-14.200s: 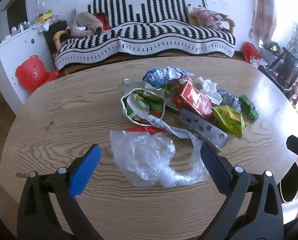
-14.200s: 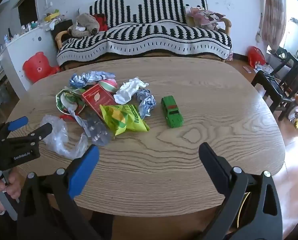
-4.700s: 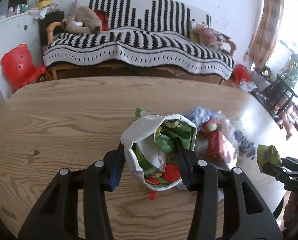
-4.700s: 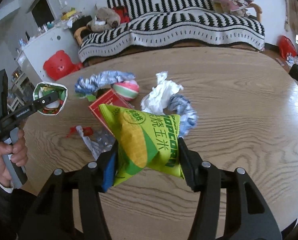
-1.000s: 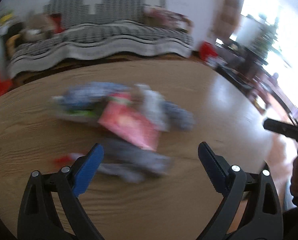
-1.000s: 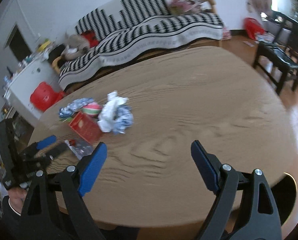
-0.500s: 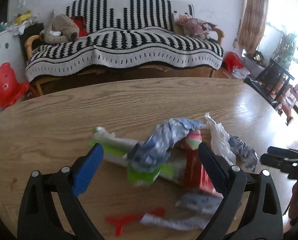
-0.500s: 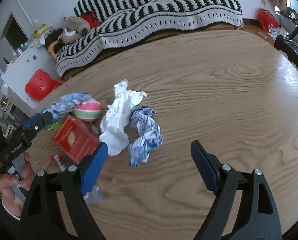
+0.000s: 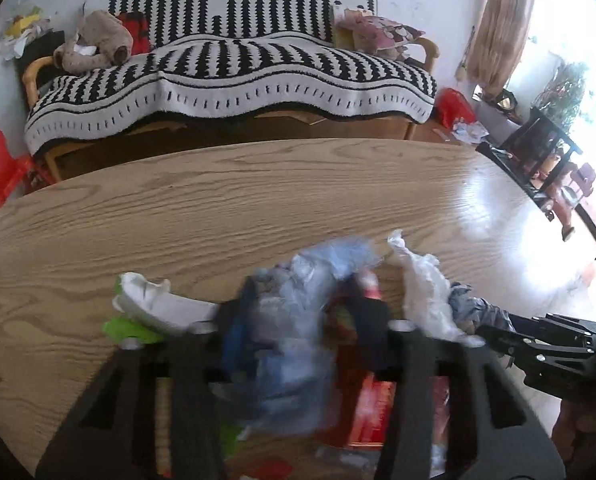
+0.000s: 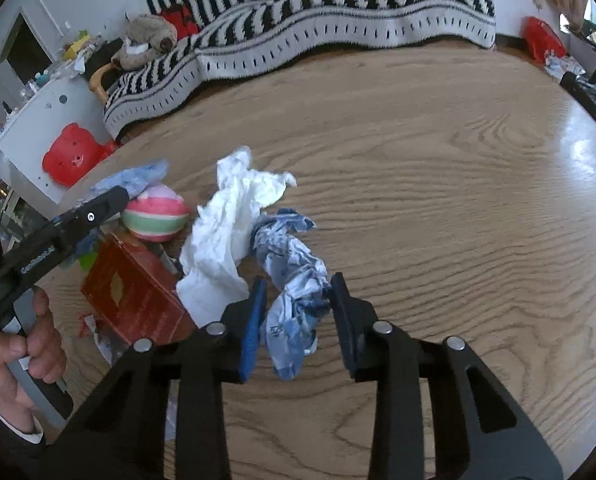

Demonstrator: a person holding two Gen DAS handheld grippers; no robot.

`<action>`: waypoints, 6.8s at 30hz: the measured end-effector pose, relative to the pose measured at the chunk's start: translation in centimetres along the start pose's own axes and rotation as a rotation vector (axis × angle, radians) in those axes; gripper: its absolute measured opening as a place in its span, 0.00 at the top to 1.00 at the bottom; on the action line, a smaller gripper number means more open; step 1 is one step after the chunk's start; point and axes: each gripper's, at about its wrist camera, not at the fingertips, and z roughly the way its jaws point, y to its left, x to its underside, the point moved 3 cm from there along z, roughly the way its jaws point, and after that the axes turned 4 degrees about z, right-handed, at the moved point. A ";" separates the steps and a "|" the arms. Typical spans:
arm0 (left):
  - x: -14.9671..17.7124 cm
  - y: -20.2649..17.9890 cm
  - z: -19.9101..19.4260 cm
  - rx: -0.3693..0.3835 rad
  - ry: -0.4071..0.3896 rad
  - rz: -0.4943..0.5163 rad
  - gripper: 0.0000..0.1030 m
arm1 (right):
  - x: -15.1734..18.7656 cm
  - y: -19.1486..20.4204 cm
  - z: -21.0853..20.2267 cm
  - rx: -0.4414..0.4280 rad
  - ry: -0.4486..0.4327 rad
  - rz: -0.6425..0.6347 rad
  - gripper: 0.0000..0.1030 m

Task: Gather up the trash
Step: 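Grasp crumpled blue foil with the left tool while the right tool grasps crumpled foil, then carry both foil wads to the black bin and open both tools over it, then grasp the green-and-white carton with the left tool while the right tool grasps the red cigarette box, then carry the carton and cigarette box over the black bin and open both tools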

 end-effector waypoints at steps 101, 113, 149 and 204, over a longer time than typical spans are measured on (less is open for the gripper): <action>14.1 -48.1 -2.7 0.518 0.159 0.533 0.12 | 20.8 -36.3 -30.5 0.375 -0.278 0.503 0.18; 7.5 -28.0 -6.0 0.297 0.062 0.283 0.11 | 9.6 -19.8 -23.5 0.192 -0.268 0.234 0.17; 5.3 8.7 0.1 0.079 0.156 -0.516 0.15 | 1.1 14.0 3.7 -0.103 -0.027 -0.510 0.18; 8.9 -37.4 -7.3 0.380 0.039 0.368 0.96 | 12.9 -26.5 -27.9 0.249 -0.356 0.190 0.38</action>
